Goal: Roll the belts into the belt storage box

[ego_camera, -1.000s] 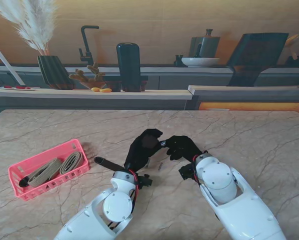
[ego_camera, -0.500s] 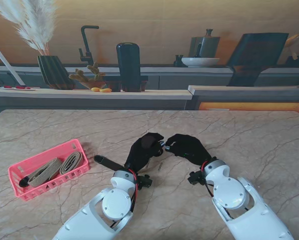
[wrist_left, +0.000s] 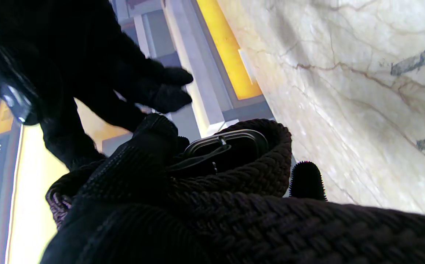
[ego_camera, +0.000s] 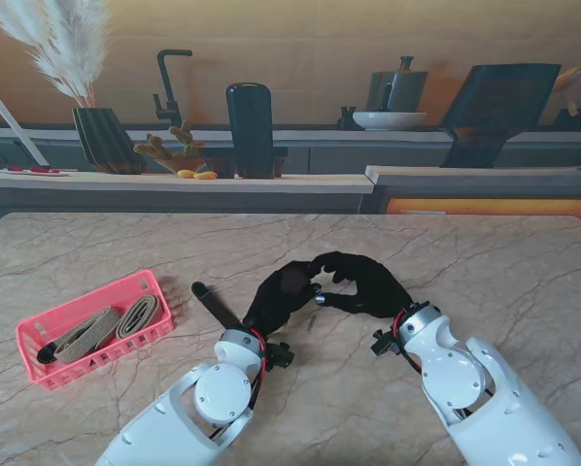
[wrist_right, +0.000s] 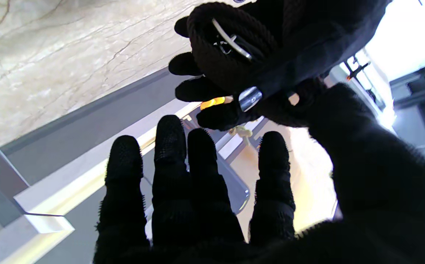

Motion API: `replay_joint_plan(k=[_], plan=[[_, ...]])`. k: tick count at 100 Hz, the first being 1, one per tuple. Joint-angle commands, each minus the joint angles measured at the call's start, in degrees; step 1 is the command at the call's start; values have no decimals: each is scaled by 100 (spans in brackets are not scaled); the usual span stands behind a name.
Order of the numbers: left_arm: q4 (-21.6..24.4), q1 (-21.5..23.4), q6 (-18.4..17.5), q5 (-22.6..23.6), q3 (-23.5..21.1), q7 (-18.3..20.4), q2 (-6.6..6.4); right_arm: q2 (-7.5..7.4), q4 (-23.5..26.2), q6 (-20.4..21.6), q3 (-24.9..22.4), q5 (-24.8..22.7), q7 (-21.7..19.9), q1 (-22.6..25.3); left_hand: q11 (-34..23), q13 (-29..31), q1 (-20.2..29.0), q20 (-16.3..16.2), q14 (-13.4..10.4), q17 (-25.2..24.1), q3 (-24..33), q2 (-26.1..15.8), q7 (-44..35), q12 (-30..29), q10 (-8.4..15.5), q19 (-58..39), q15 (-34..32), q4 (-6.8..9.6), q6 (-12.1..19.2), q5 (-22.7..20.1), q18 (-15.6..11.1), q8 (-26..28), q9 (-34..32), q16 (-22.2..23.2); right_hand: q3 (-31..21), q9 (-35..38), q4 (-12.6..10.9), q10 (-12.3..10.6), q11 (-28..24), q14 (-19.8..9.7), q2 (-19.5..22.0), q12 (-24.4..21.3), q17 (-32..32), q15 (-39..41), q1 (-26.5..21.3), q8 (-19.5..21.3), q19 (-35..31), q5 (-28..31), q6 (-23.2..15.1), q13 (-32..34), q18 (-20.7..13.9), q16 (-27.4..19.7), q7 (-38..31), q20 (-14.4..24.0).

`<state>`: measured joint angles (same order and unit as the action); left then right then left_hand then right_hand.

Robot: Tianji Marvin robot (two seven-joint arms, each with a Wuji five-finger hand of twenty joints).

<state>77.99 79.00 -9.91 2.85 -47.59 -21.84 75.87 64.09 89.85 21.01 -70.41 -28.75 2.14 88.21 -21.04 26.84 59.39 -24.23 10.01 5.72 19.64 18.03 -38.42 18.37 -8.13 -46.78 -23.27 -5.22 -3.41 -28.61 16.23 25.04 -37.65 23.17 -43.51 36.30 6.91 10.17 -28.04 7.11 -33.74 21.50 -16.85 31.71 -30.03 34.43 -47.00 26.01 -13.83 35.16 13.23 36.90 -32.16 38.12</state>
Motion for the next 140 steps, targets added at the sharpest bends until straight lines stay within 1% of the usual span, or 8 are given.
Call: replay_joint_plan(k=[1, 29, 45, 53, 66, 88, 115, 140], plan=[[106, 45, -37, -124, 3, 276, -71, -32, -15, 103, 61, 5, 3, -88, -38, 249, 435, -26, -151, 78, 1080, -390, -206, 82, 226, -112, 52, -45, 450, -416, -15, 102, -449, 2, -206, -296, -66, -168, 179, -220, -223, -53, 155, -300, 137, -97, 262, -280, -265, -298, -260, -185, 45, 172], [186, -19, -113, -156, 62, 1007, -289, -116, -101, 253, 215, -156, -299, -321, 142, 866, 461, -62, 53, 311, 1509, -340, -227, 611, 143, -186, -79, 9, 525, -911, 180, 275, -1161, 141, -303, -545, -78, -206, 440, -252, -105, -148, 306, -991, -298, -262, 652, -358, -456, -515, -299, -612, -102, 224], [213, -69, -181, 51, 94, 1270, -405, -184, -77, 163, 253, -22, -702, -383, 238, 980, 589, -70, 71, 365, 1310, -427, -188, 770, 162, -200, -73, -20, 588, -975, 198, 360, -1293, 213, -283, -286, -110, -151, 518, -236, 84, -195, 251, -1200, -627, -243, 752, 520, -177, -423, -240, -764, -339, 222], [223, -79, -217, 128, 106, 1305, -429, -215, -71, 99, 285, 103, -905, -413, 249, 1015, 592, -68, 71, 372, 1287, -426, -183, 783, 173, -197, -74, -29, 613, -999, 215, 368, -1320, 222, -92, -186, 177, -156, 556, -243, 137, -185, 242, -1255, -877, -402, 788, 802, -59, -396, -238, -795, -394, 243], [245, -89, -212, 183, 112, 1379, -461, -182, -138, 43, 377, 324, -870, -461, 267, 1025, 588, -68, 93, 389, 1247, -401, -152, 807, 158, -197, -64, -54, 629, -1000, 213, 371, -1342, 239, 282, 379, 342, -328, 437, -264, 239, -98, 117, -1203, -1441, -787, 763, 1432, -664, -202, -204, -771, -1945, 281], [181, -114, -149, 268, 118, 1294, -439, -121, -96, -43, 338, 938, -893, -377, 226, 1145, -247, -130, 123, 462, 2031, 627, -289, 1039, 170, -321, -232, -195, 624, -1006, 230, 319, -1508, 416, -21, 1186, 409, -626, 138, -361, 167, 63, 43, -1004, -1544, -695, 702, 2086, -572, 32, -190, -683, -2335, 267], [138, -142, -1, 367, 116, 1157, -406, 13, -38, -189, 241, 1577, -647, -234, 94, 1509, -506, -254, 93, 730, 1511, 1348, -782, 1193, 251, -618, -608, -115, 614, -924, 125, 158, -1879, 507, -172, 1926, 427, -832, -140, -460, 343, 542, -79, -698, -1510, -425, 629, 1887, -576, 417, -215, -497, -2400, 252], [107, -156, 30, 281, 162, 1146, -371, 143, 25, -577, 253, 1681, -227, -163, -416, 1789, 0, -359, 317, 855, 1010, 368, -1065, 1737, 157, -869, -1174, -68, 596, -965, 140, 119, -2237, 718, -135, 1864, 384, -595, -291, -382, 392, 597, -146, -278, -1530, -300, 487, 1766, -375, 443, -189, -266, -2262, 282]])
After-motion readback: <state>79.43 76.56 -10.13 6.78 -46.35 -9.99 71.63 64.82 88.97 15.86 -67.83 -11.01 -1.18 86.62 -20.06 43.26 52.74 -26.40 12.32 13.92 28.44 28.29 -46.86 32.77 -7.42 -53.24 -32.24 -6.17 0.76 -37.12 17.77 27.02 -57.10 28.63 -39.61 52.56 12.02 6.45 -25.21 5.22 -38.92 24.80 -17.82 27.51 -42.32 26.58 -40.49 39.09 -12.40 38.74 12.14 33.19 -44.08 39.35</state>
